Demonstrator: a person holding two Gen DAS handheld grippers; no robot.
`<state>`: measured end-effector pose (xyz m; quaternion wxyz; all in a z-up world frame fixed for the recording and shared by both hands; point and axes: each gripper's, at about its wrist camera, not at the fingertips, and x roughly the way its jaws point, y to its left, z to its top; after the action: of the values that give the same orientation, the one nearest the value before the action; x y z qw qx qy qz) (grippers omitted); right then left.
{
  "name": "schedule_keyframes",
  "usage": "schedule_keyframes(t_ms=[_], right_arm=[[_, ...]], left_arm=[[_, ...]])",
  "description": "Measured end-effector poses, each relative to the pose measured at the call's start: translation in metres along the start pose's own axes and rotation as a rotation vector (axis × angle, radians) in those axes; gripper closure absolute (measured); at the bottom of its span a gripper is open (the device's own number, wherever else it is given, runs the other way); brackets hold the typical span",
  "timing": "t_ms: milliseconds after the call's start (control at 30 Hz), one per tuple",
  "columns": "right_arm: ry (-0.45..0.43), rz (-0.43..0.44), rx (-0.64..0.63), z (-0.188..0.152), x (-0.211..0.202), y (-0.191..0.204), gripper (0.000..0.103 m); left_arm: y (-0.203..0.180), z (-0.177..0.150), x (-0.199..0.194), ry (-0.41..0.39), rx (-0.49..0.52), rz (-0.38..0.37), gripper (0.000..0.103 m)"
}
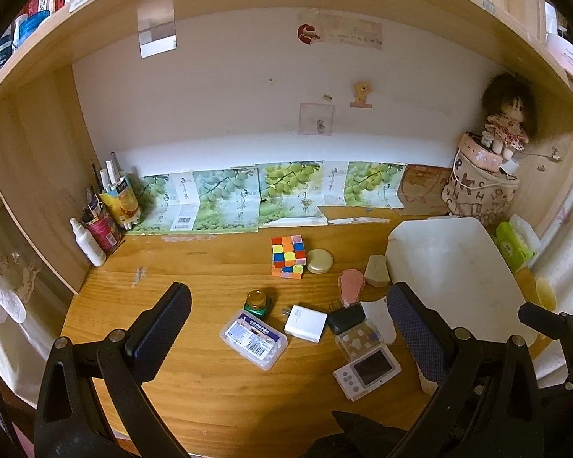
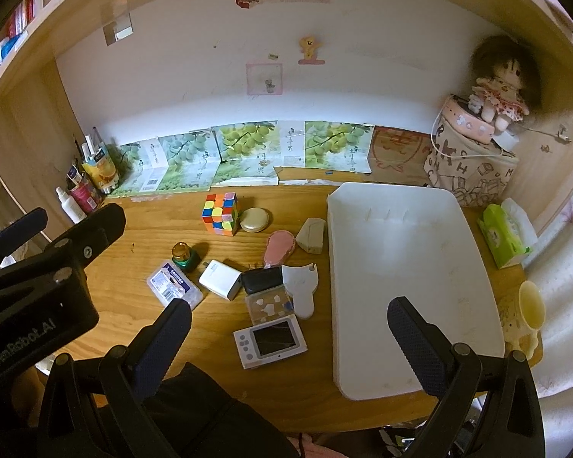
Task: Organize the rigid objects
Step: 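Move both tools toward the white tray and the objects on the desk, then close the right gripper on the rim of the white tray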
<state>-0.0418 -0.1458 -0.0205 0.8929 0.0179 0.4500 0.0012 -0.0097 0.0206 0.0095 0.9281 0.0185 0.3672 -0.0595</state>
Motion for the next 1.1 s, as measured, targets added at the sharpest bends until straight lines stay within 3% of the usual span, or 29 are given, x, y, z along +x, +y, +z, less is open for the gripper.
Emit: schedule_keyframes(t_ms=[500, 733, 1100], right_arm=[[0.028, -0.047, 0.087, -0.017, 0.001, 0.002, 0.002], [0.057, -0.068, 0.152, -0.026, 0.001, -0.019, 0.002], [0.118, -0.027, 0.183, -0.019, 0.014, -0.072, 0.007]], left_arm=[[0.0, -0.01, 0.024, 0.115, 0.044, -0.076, 0.001], [-0.017, -0.011, 0.035, 0.173, 0.06, -0.083, 0.001], [-0.042, -0.01, 0.059, 0.294, -0.025, -0.069, 0.001]])
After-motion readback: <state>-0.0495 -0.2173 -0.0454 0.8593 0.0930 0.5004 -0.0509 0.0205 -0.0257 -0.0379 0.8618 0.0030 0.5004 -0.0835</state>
